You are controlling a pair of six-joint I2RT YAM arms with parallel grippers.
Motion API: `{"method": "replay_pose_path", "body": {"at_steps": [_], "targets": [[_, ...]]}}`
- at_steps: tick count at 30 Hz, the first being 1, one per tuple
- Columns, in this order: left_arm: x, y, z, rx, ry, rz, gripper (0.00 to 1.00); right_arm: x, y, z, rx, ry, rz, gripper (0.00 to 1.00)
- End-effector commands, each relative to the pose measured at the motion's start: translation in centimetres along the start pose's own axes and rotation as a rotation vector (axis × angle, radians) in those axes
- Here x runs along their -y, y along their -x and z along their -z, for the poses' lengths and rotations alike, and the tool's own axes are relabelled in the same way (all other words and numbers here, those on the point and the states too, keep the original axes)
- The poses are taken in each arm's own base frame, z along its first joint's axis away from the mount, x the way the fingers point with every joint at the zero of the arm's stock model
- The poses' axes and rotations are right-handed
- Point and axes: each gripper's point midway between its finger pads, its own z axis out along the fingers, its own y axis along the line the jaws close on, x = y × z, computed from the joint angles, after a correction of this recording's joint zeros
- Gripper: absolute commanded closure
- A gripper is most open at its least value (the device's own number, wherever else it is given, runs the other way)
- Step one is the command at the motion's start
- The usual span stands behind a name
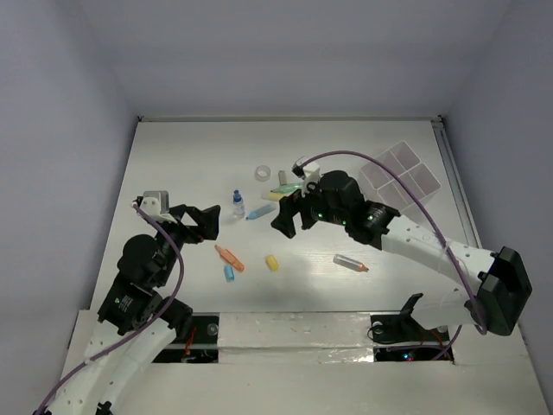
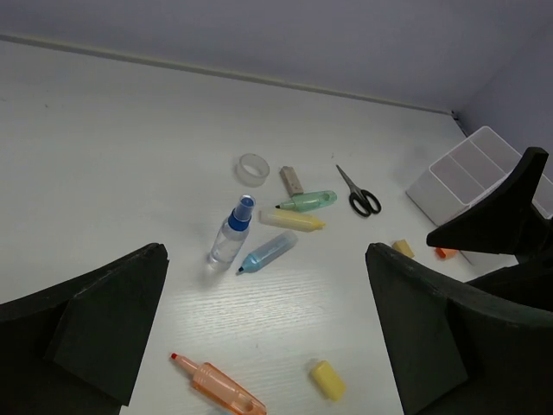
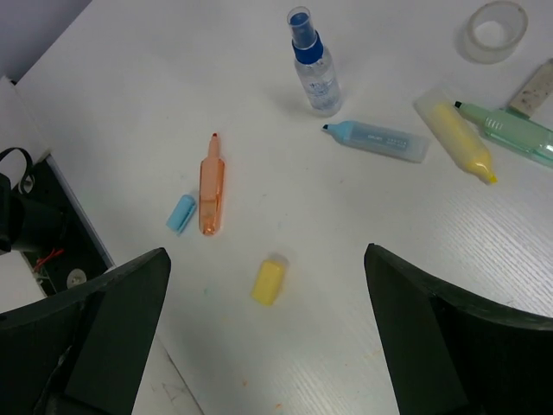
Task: Sort the stationery into containers
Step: Pick up the stationery from the center of the board.
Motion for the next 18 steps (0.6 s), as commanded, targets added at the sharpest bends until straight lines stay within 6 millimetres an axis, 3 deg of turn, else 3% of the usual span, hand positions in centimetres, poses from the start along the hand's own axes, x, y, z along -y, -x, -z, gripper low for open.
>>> {"method": "replay_pose_path", "body": {"at_steps": [1,18], "targets": [[0.7,1.9,0.1,0.056,-0.029,0.004,0.01,-0.7,3.1,-0.2,0.072,0.002,0.023,0.00],[1.0,1.8,0.4,0.061,-0.053,0.018,0.01,1.6,2.9,-7.0,-0.032,-0.091,0.042,0.01]]}}
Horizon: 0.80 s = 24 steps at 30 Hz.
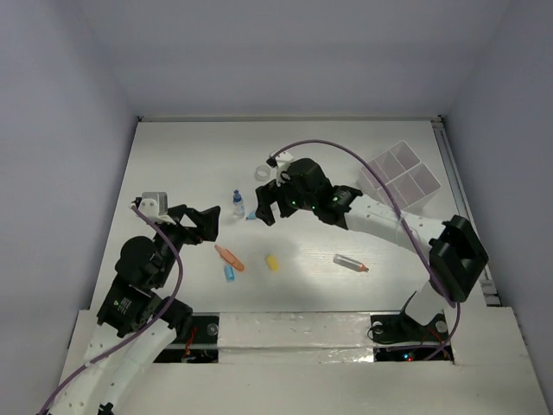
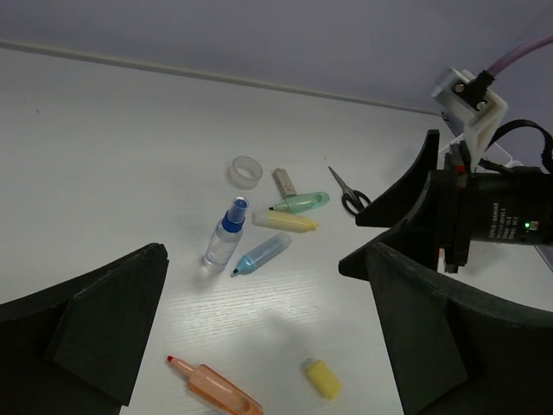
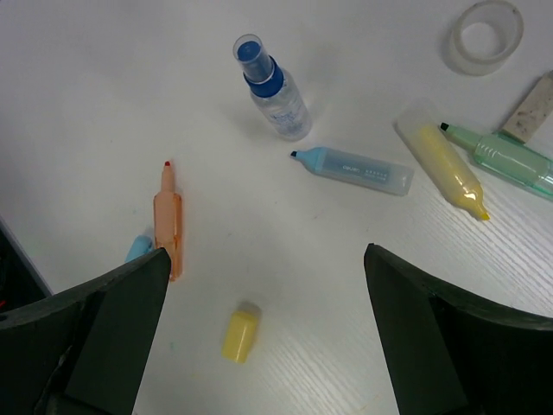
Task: Sort the stationery into containers
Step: Pick up the stationery from the center of the board.
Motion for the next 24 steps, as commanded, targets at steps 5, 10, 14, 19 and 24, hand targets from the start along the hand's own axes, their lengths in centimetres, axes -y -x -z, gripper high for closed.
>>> {"method": "replay_pose_path", "body": {"at_steps": [5,10,14,19,24], "targets": [[0.6,1.8,0.2,0.062,-0.026,0.015,0.01,-1.2,3.1,-1.8,0.032,-0.037,0.078,0.02],[0.8,1.9,0.4,0.068,-0.040,0.018,0.01,-1.6,2.3,-3.8,-0.006,-0.047,0.099,0.02],[0.8,2.0,0.6,0.072,-0.043,0.019,0.01,-1.3,2.0,-5.8,-0.034,-0.056,0.114,0.02],[0.8,1.8,0.4,0.065,-0.039,0.019,0.01,-0.6,2.9,-8.5,-0.035,-0.095,0.131,0.02],[0.8,1.7,0.4,0.061,-0.041,0.017,0.01,0.1,2.7,-11.2,-0.044,-0.121,0.142,0.05]]}}
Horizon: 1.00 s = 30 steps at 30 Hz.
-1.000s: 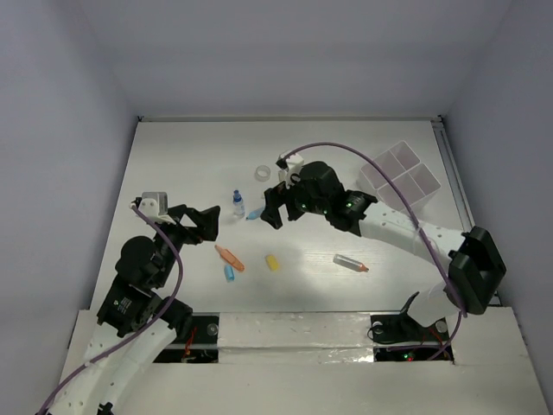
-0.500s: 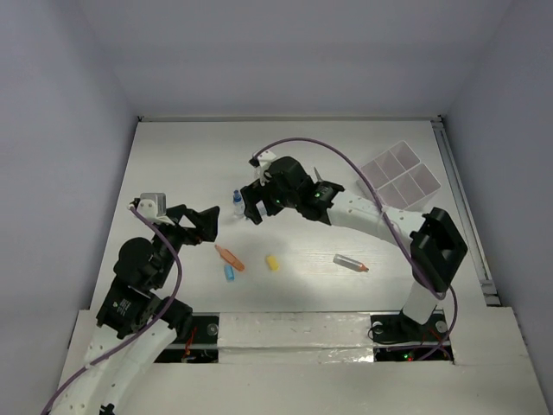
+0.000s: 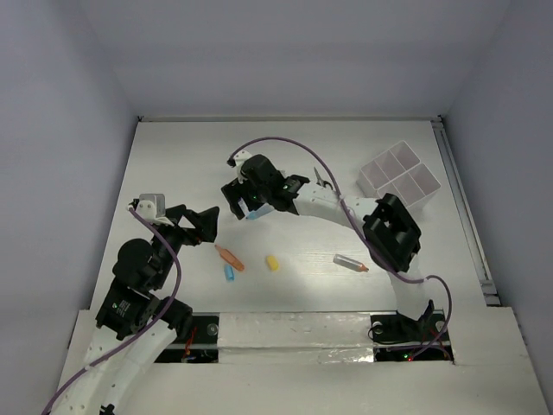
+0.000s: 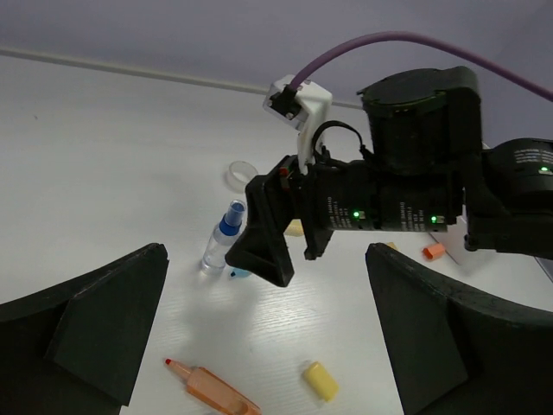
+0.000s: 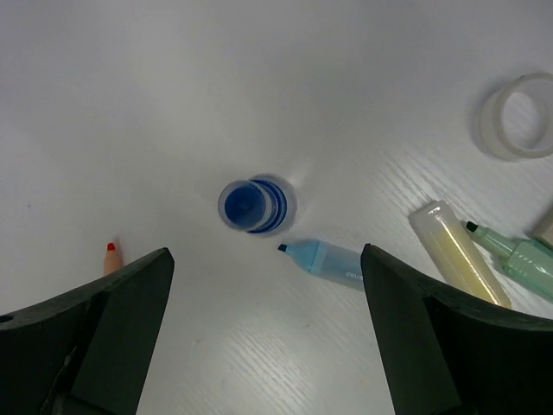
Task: Sort the stationery into containers
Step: Pick up the stationery from the center of the board.
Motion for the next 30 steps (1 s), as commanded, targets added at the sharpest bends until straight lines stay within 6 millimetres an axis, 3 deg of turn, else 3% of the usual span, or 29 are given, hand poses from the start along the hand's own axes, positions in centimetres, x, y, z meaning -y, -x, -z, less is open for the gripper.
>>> {"method": "replay_pose_path", "body": {"at_steps": [1,6,16,21,24,27,28,30], "targets": [[0.6,1.4,0.0,0.047,-0.026,0.013,0.01,-0.1,3.5,-0.2,0.077,-0.017,0.029,0.06],[0.7,1.3,0.0,0.045,-0.028,0.012,0.01,0.0,2.7,-2.6,0.046,-0.025,0.030,0.09],[0.8,1.5,0.1,0.054,-0.035,0.012,0.01,0.4,2.2,-4.1,0.039,-0.053,0.010,0.31],[0.8,1.6,0.2,0.056,-0.036,0.014,0.01,0.3,2.0,-4.6,0.036,-0.047,-0.002,0.60],[0.8,1.5,0.1,0.054,-0.038,0.012,0.01,0.2,3.3,-4.1,0.066,-0.050,-0.011,0.76],[0.9,1.7,0.2,0.062,-0.038,0.015,0.01,0.3,5.2,-2.9,0.125,-0.067,-0.033,0.81],[0.9,1.8,0.3,0.066,-0.041,0.016,0.01,0.6,7.0,-1.3,0.172,-0.087,-0.043,0.84],[0.9,1.9,0.4,0.069,-0.041,0.017,0.01,1.0,8.3,0.3,0.218,-0.114,-0.050,0.87]]}}
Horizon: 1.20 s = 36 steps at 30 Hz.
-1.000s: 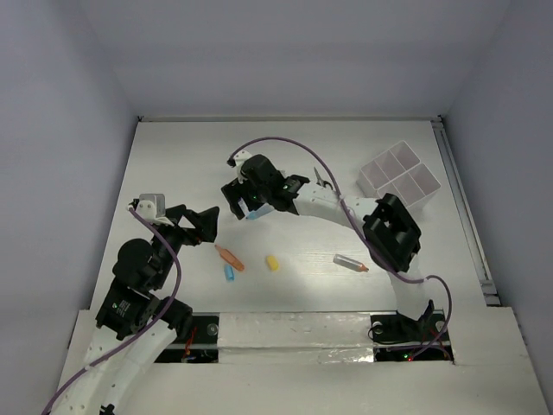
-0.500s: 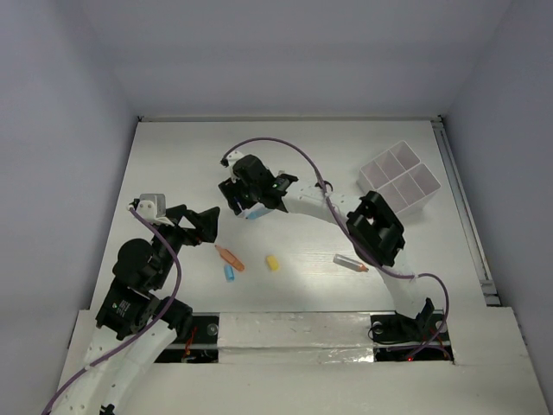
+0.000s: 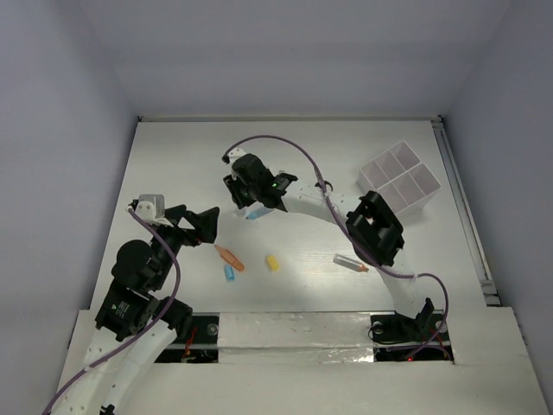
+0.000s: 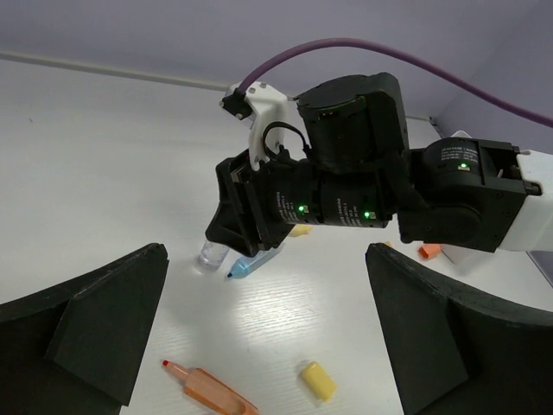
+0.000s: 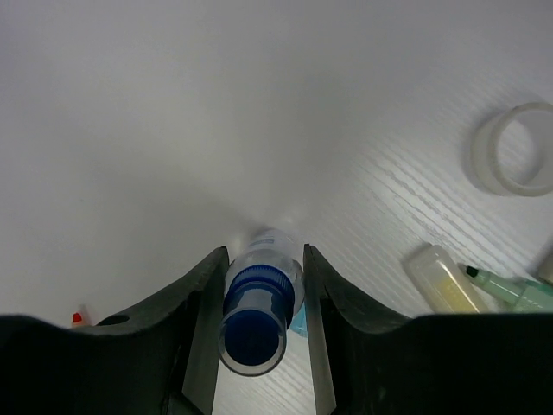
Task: Sort the stationery into containers
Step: Pick up the stationery from the center of the board, then place the stationery in the storage box.
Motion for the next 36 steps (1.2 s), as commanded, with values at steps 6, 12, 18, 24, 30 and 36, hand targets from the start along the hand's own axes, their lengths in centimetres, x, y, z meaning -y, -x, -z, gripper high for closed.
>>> {"method": "replay_pose_path", "body": {"at_steps": [6,12,18,24,30,36], "targets": [[0.6,1.8,0.2,0.066,-0.025,0.018,0.01,4.4,10.3,13.9,0.364,-0.169,-0.090,0.90],[0.6,1.7,0.2,0.064,-0.026,0.018,0.01,15.3,10.1,23.5,0.452,-0.371,-0.220,0.92],[0.6,1.5,0.1,0.055,-0.021,0.019,0.01,27.0,6.5,30.7,0.445,-0.668,-0.343,0.92],[0.4,1.2,-0.3,0.045,-0.005,0.037,0.01,35.0,2.7,33.5,0.376,-0.878,-0.431,0.92],[0.4,0.9,-0.6,0.030,-0.002,0.037,0.01,40.7,0.5,34.6,0.339,-0.967,-0.477,0.92],[0.3,0.7,-0.8,0.021,0.001,0.036,0.01,43.3,-1.5,33.5,0.292,-0.984,-0.488,0.92]]}}
